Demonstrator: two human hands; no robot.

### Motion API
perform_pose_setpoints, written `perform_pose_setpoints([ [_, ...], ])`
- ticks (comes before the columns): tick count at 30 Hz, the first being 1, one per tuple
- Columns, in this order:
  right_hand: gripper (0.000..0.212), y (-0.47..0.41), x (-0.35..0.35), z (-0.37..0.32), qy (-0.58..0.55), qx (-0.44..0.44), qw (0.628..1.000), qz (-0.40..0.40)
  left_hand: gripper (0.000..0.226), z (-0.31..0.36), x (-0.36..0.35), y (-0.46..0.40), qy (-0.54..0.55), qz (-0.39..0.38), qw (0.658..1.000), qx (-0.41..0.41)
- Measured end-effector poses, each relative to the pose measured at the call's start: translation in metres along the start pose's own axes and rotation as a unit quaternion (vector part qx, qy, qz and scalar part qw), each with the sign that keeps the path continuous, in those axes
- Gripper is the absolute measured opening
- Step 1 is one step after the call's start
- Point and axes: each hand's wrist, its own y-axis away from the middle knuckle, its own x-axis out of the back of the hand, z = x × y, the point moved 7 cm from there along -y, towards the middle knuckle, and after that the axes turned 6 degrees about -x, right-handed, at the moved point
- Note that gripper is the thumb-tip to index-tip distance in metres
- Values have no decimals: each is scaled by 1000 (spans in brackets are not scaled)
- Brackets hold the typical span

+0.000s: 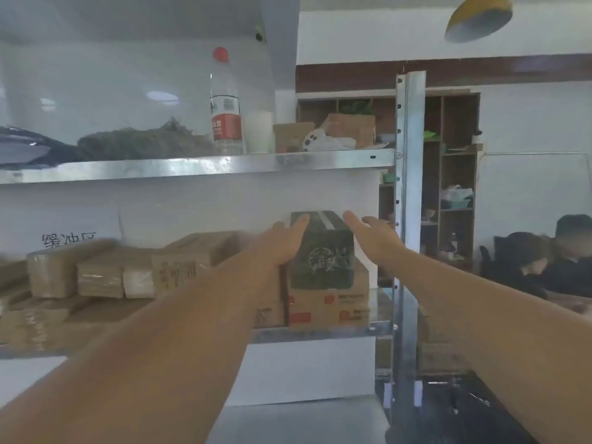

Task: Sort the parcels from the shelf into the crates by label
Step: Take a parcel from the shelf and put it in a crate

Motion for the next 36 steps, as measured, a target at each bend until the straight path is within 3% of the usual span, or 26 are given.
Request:
perform_pose_setpoints([
  [4,69,-11,-35,9,-90,-101,968,-209,61,2,-19,2,106,-61,990,67],
  [8,48,-10,-45,6,-142,-95,955,-241,62,2,-25,9,184,-71,974,108],
  [13,41,0,-37,0,-160,-87,959,-219,60,19,-17,22,177,-81,977,90],
  [18,33,39,-21,-4,-197,-83,963,-162,52,30,-9,48,177,-71,982,1],
  [21,27,70,-19,2,-222,-68,962,-143,62,15,-15,65,213,-54,975,-29],
  [24,26,102,-20,10,-249,-38,961,-117,53,-3,-20,97,263,-43,962,-65],
  [27,43,127,-25,22,-248,16,965,-82,65,-16,-21,134,308,-49,944,-109],
  [31,91,152,-28,30,-192,65,978,-42,88,-26,-2,159,334,-36,924,-181],
  [33,91,167,-24,29,-170,79,982,-13,72,-29,10,169,402,-34,898,-176],
  [36,64,194,-12,34,-283,78,956,-10,35,-43,18,183,525,-59,844,-92],
])
